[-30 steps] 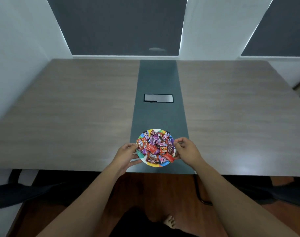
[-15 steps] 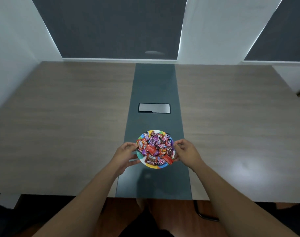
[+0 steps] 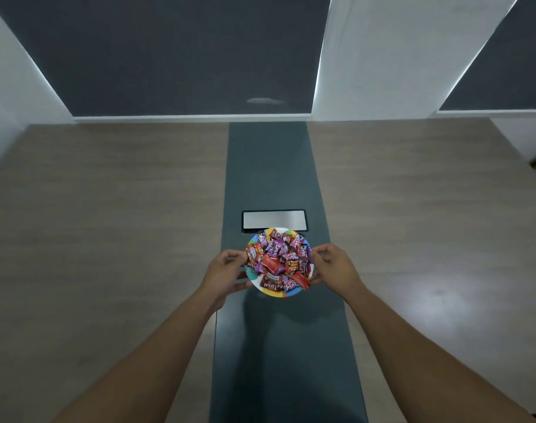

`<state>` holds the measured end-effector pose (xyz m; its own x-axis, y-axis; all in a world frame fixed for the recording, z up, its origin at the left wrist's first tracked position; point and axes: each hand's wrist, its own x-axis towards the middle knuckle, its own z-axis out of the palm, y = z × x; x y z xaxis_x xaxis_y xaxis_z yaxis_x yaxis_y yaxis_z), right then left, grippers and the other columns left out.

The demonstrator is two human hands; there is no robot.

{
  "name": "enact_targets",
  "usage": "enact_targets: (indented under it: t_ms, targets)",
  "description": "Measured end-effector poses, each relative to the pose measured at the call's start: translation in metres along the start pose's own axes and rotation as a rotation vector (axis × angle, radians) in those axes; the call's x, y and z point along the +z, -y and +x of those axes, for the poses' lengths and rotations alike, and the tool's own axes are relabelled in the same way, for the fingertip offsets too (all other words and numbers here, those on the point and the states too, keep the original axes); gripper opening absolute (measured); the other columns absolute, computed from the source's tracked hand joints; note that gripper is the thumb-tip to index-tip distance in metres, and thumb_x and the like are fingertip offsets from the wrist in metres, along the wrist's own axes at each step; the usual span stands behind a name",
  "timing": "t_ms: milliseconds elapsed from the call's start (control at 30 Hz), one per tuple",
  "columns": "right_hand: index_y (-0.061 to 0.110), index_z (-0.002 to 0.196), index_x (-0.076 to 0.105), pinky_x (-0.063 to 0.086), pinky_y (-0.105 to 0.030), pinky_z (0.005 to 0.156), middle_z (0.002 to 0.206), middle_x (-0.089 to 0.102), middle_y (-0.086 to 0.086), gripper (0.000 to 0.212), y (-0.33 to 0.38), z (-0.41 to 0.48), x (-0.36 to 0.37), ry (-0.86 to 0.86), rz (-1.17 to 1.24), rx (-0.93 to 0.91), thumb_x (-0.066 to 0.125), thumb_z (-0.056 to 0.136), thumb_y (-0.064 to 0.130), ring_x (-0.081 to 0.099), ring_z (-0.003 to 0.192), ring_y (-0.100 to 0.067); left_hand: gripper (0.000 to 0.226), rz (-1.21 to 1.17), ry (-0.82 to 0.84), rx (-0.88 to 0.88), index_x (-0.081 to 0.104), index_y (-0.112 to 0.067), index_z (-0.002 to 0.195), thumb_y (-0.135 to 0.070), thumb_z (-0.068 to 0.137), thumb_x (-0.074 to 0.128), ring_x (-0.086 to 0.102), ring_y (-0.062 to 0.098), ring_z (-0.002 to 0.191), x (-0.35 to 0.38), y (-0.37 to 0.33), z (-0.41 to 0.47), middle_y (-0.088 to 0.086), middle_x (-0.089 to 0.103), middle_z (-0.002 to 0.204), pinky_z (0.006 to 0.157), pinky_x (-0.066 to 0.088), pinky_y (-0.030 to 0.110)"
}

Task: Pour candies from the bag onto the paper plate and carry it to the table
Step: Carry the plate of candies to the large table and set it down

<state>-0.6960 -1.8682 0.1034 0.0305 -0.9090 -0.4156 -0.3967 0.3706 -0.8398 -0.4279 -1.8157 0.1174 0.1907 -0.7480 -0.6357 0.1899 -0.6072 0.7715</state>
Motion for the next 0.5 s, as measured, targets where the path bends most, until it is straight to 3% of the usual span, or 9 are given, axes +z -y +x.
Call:
enact_targets:
  t_ms: [100,233,333,500]
  targets:
    - [0.003,0.115,0.064,0.067,-0.033,0.053,0.102,0.078,-0.018,0.021,0.005,0.024,0.006,-0.011,0.002,0.024,0.065,0.109,0.023,0.08,0.071,-0.038,0.019,0.035,-0.015,-0.014,0.066,-0.01,0.116,-0.026,0.107,0.064,0.079,0.031,0.103,0.001,-0.011,0.028,0.014,0.074,0.123,0.067,0.067,0.034]
    - [0.009,0.11,0.064,0.07,-0.04,0.059,0.097,0.08,-0.014,0.016,0.009,0.057,0.008,-0.003,-0.016,0.044,0.065,0.109,0.025,0.081,0.066,-0.03,0.019,0.057,-0.024,-0.03,0.066,-0.008,0.117,-0.025,0.108,0.064,0.078,0.03,0.1,0.006,-0.022,0.065,0.013,0.074,0.121,0.062,0.066,0.031]
    - [0.009,0.114,0.064,0.071,-0.048,0.066,0.098,0.081,-0.013,0.019,0.009,0.083,0.007,0.006,-0.03,0.067,0.067,0.107,0.027,0.083,0.076,-0.039,0.02,0.051,-0.04,-0.05,0.066,-0.007,0.118,-0.024,0.107,0.064,0.079,0.029,0.099,0.014,-0.023,0.089,0.011,0.075,0.12,0.069,0.068,0.036]
    - [0.02,0.1,0.064,0.07,-0.058,0.076,0.093,0.081,-0.009,0.01,-0.001,0.123,0.007,0.02,-0.007,0.131,0.068,0.107,0.026,0.083,0.082,-0.04,0.021,0.079,-0.058,-0.093,0.065,-0.008,0.12,-0.025,0.108,0.062,0.08,0.028,0.095,0.029,-0.023,0.131,0.01,0.077,0.115,0.082,0.069,0.045]
